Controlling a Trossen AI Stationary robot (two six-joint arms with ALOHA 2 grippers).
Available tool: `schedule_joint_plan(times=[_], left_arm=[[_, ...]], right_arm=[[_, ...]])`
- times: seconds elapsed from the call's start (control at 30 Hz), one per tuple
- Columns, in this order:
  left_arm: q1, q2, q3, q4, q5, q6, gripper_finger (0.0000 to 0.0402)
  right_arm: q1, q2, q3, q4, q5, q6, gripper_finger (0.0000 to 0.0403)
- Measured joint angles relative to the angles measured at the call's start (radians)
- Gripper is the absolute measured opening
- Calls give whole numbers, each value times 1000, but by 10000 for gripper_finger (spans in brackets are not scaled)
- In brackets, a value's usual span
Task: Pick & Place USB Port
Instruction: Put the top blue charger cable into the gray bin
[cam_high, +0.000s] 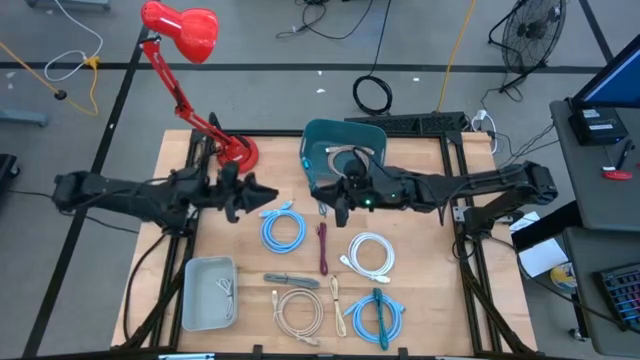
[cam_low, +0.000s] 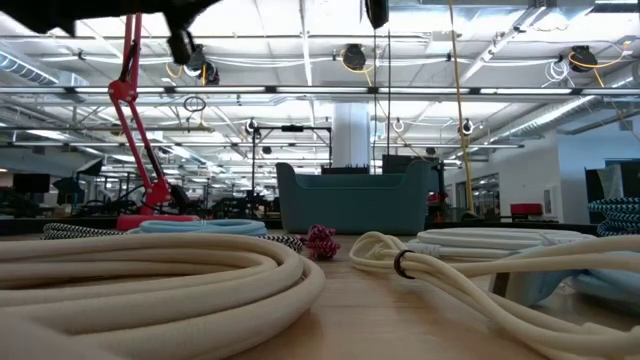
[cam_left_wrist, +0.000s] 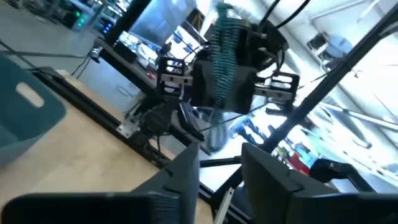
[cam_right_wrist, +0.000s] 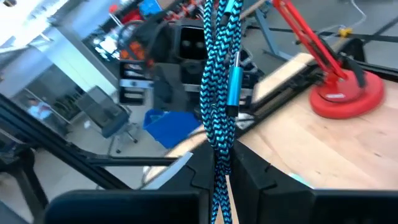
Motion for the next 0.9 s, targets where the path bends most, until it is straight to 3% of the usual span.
schedule_joint_plan(times=[0.17, 0.33, 0.57, 0.9], left_arm=[[80, 131, 113, -1, 134, 38, 174], [110, 247, 224, -2, 236, 62, 183], [120, 303, 304, -3, 266, 87, 184], [130, 302, 311, -4, 269, 88, 184]], right_arm=[[4, 0, 0, 13, 16, 1, 21], [10, -1, 0, 56, 22, 0, 22], [24, 0, 0, 52, 26, -5, 22], [29, 0, 0, 52, 26, -6, 22]])
